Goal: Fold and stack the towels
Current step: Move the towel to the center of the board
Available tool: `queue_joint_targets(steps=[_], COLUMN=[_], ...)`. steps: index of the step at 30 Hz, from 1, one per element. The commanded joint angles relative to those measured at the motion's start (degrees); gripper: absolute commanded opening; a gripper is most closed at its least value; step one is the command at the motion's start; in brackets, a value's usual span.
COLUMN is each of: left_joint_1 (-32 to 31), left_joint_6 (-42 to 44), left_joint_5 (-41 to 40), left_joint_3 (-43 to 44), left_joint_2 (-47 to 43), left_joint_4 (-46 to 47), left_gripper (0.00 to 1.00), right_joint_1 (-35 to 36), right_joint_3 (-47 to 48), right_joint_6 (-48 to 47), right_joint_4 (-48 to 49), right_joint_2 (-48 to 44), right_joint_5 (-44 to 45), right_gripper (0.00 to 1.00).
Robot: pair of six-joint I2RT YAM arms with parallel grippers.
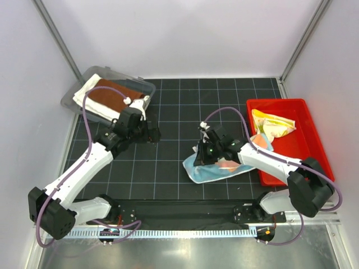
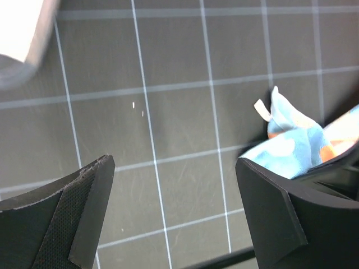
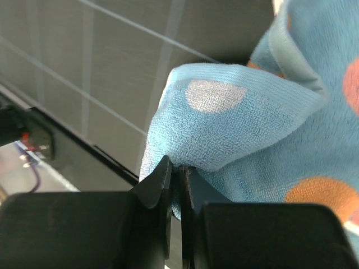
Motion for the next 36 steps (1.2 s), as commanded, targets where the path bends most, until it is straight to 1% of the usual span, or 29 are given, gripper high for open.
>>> queue_joint_targets(steps=[1, 2, 5, 7, 8, 9, 10, 11, 12, 13, 14, 15, 17, 18, 19, 20, 21, 24, 26, 28, 30, 32, 34, 36], left_joint_1=[0.18, 0.35, 0.88, 1.40, 1.76, 2.37, 2.64, 2.99, 3.08, 3.08, 3.08, 3.08, 3.08, 3.08, 3.08, 3.08, 3.08, 2.99, 3.08, 2.99, 3.08, 3.08, 3.08, 3.08], left_joint_6=[-3.89, -4.42, -6.44, -7.67, -8.11, -8.29, -8.46, -8.46, -8.38, -8.46, -8.55, -8.90, -10.39, -11.09, -11.88, -12.68, -13.55, -14.26, -16.36, -18.21, -19.71, -21.03, -21.82, -22.17], left_joint_5=[1.99, 1.65, -0.20, -0.29, -0.29, -0.29, -0.03, 0.06, 0.32, 1.54, 2.08, 2.34, 3.39, 3.92, 4.54, 5.41, 6.64, 5.17, 5.68, 6.04, 6.04, 5.60, 4.46, 3.58], left_joint_3=[-2.49, -3.98, -6.10, -7.94, -8.64, -9.43, -9.79, -10.14, -10.93, -11.37, -11.72, -12.25, -14.70, -15.59, -17.68, -18.66, -19.54, -22.01, -23.23, -24.64, -27.53, -29.12, -30.80, -32.02], left_joint_2=[-0.32, -0.41, -1.37, -2.86, -3.39, -3.83, -4.79, -5.15, -5.33, -5.59, -5.68, -5.77, -6.55, -6.99, -7.17, -7.44, -7.44, -6.30, -5.42, -5.85, -7.52, -8.23, -8.23, -7.97], left_joint_4=[3.32, 3.15, 2.10, 1.57, 1.30, 1.04, 0.69, 0.60, 0.60, 0.42, 0.42, 0.25, 0.60, 1.73, 2.44, 3.23, 4.02, 5.52, 5.43, 6.31, 8.41, 9.65, 10.27, 10.97], left_gripper=[0.93, 0.92, 0.92, 0.92, 0.92, 0.92, 0.92, 0.92, 0.92, 0.91, 0.91, 0.89, 0.88, 0.88, 0.88, 0.88, 0.87, 0.86, 0.84, 0.83, 0.81, 0.80, 0.79, 0.77], right_joint_1=[4.37, 6.99, 12.27, 14.31, 16.49, 17.29, 17.74, 17.92, 17.92, 17.92, 17.74, 16.96, 14.59, 11.62, 10.02, 8.79, 7.91, 5.79, 4.39, 4.38, 4.38, 4.30, 4.03, 2.81], right_joint_3=[0.98, 0.81, 0.10, -1.13, -1.30, -0.78, -0.08, 0.97, 2.98, 4.22, 5.45, 7.81, 9.50, 10.03, 9.95, 9.86, 10.90, 12.31, 11.88, 10.57, 7.42, 5.91, 6.08, 8.26], right_joint_6=[4.37, 5.16, 8.15, 10.60, 11.22, 11.40, 11.84, 11.93, 12.02, 11.32, 10.53, 8.96, 5.80, 4.91, 4.03, 2.54, 1.66, -1.50, 0.84, 2.96, 4.63, 3.68, -1.58, -6.75], right_joint_4=[12.07, 15.21, 20.31, 23.49, 27.51, 28.16, 27.82, 26.33, 21.53, 18.79, 13.02, 10.78, 7.18, 7.33, 8.20, 8.73, 8.13, 5.93, 3.82, 3.29, 5.74, 8.91, 12.49, 13.48], right_joint_2=[-2.15, -1.62, 0.66, 2.85, 3.73, 4.61, 6.01, 6.20, 6.12, 5.51, 4.28, 3.92, 4.09, 4.44, 4.88, 5.76, 7.68, 11.98, 13.58, 13.41, 12.71, 12.44, 12.88, 14.19], right_joint_5=[-1.68, -1.68, 1.56, 4.64, 5.70, 7.01, 7.72, 8.34, 10.43, 12.37, 14.04, 15.27, 14.85, 13.46, 9.18, 8.27, 7.91, 7.73, 8.16, 9.39, 8.35, 8.34, 8.61, 9.04], right_gripper=[0.11, 0.11, 0.11, 0.12, 0.16, 0.21, 0.29, 0.41, 0.43, 0.46, 0.54, 0.57, 0.59, 0.59, 0.58, 0.59, 0.58, 0.54, 0.51, 0.51, 0.51, 0.52, 0.53, 0.52])
